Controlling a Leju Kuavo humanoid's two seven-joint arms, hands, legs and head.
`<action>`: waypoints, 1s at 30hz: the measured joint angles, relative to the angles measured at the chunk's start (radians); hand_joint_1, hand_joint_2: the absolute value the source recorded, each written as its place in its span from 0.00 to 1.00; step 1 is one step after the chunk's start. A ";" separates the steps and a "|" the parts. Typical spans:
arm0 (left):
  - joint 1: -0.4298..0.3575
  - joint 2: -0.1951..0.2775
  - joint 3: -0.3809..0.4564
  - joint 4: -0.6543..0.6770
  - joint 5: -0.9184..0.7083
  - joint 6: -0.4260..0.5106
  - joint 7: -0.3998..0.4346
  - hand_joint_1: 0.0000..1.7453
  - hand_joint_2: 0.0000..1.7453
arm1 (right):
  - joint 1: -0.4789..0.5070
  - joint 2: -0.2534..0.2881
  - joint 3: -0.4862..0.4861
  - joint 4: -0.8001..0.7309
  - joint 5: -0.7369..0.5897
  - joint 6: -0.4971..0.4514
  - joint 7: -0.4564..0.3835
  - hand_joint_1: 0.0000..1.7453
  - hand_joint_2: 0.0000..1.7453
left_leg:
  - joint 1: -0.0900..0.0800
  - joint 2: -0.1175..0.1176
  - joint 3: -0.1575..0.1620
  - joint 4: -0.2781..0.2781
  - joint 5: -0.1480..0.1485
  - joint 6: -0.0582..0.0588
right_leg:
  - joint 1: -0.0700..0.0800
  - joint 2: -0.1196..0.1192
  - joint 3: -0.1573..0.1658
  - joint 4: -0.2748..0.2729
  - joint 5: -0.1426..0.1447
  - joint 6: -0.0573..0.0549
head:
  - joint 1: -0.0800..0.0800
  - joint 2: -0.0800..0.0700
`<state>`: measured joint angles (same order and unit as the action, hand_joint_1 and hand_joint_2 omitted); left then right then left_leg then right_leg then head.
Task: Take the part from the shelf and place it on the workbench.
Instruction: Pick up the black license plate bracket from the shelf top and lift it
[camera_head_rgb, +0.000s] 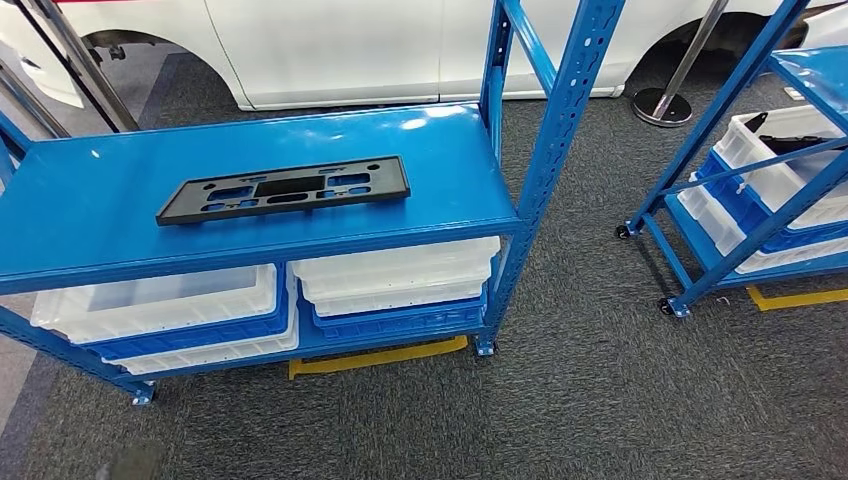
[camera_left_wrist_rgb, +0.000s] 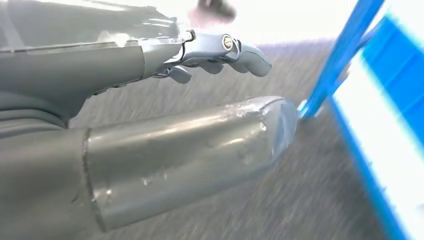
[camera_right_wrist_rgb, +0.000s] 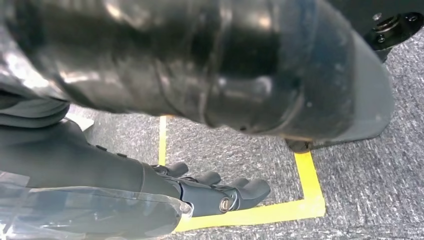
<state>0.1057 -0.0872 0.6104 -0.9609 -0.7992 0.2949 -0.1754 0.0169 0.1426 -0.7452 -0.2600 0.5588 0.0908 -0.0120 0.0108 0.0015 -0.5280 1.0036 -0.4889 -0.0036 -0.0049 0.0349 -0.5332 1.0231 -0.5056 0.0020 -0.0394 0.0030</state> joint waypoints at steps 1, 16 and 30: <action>0.003 0.000 -0.002 -0.032 -0.018 0.010 0.002 0.00 0.00 | -0.002 0.002 -0.010 0.002 0.008 0.001 0.000 0.00 0.00 | 0.000 0.000 0.000 0.000 0.000 0.000 | 0.000 0.000 0.000 0.000 0.000 0.000 | 0.000 0.000; -0.005 0.136 -0.173 -0.436 -0.278 0.124 0.090 0.00 0.00 | -0.028 0.019 -0.130 0.029 0.121 0.021 -0.002 0.00 0.00 | 0.000 0.000 0.003 0.000 0.001 -0.002 | 0.000 0.000 -0.001 0.001 0.000 0.000 | 0.000 0.000; -0.190 0.386 -0.447 -0.552 -0.440 0.103 0.138 0.00 0.00 | -0.051 0.018 -0.190 0.047 0.226 0.054 -0.006 0.00 0.00 | 0.000 0.000 0.002 0.000 0.003 -0.003 | 0.000 0.000 -0.001 0.002 0.001 -0.001 | 0.000 0.000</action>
<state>-0.0842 0.2988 0.1630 -1.5126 -1.2390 0.3976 -0.0379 -0.0342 0.1606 -0.9355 -0.2131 0.7844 0.1448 -0.0181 0.0110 0.0015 -0.5255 1.0040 -0.4862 -0.0063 -0.0048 0.0350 -0.5347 1.0255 -0.5046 0.0008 -0.0393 0.0029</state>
